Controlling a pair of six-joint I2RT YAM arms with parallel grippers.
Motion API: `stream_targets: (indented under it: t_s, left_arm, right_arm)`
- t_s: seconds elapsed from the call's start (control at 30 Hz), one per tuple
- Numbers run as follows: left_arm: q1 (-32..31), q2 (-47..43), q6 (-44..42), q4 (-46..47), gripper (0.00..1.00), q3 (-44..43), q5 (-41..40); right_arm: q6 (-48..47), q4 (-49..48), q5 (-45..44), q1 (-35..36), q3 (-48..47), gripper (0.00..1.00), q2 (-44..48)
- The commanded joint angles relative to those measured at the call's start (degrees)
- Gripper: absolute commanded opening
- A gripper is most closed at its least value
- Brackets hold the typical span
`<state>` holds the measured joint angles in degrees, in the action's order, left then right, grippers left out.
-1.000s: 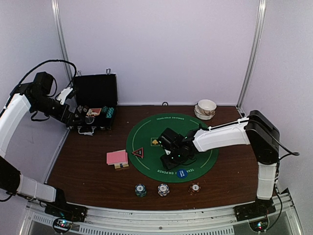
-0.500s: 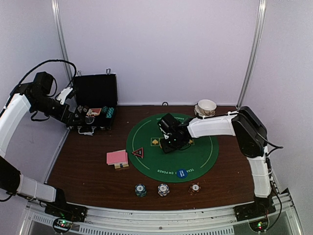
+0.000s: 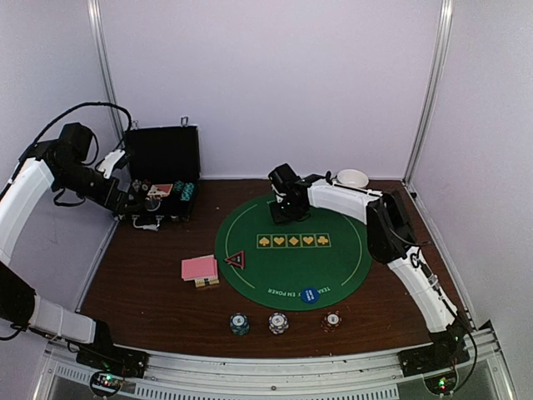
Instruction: Distribute texas hold em gaming equipment
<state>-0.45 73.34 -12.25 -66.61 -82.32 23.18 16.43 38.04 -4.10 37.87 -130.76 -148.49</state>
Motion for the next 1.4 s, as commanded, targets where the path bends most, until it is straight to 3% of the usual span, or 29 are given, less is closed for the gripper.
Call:
stream_targets:
  t_s: [0.0,0.3,0.43,0.57,0.83,0.97,1.13,1.37]
  left_arm:
    - [-0.08,1.12,0.47,-0.19,0.98,-1.27,0.9]
    - [-0.08,1.2,0.74,-0.28,0.98,-1.64,1.42]
    - [-0.08,1.29,0.74,-0.75,0.98,-2.17,1.71]
    - [-0.08,1.18,0.59,-0.89,0.98,-2.32,1.81]
    - [-0.08,0.52,0.53,-1.06,0.98,-2.15,2.49]
    - [-0.08,0.57,0.17,-1.5,0.97,-2.37,2.73]
    - [-0.08,0.38,0.07,-1.78,0.98,-2.71,3.27]
    - [-0.08,0.01,0.3,-2.27,0.98,-3.52,3.87]
  right_arm:
    - [0.36,7.46,-1.4,-2.41,-8.68,0.41,-5.8]
    - [0.44,7.18,0.27,-4.07,-9.16,0.47,-4.58]
    - [-1.07,6.0,0.81,-3.37,-5.13,0.6,0.34]
    - [-2.14,2.64,1.07,-1.6,6.91,0.68,9.69]
    - [0.77,-4.78,3.11,7.16,42.4,0.69,32.5]
    - [3.25,-4.78,2.22,12.05,54.14,0.71,39.89]
    - [5.85,-3.41,0.23,16.69,61.87,0.75,44.71]
    - [6.97,-1.83,-0.12,19.55,64.05,0.77,44.17]
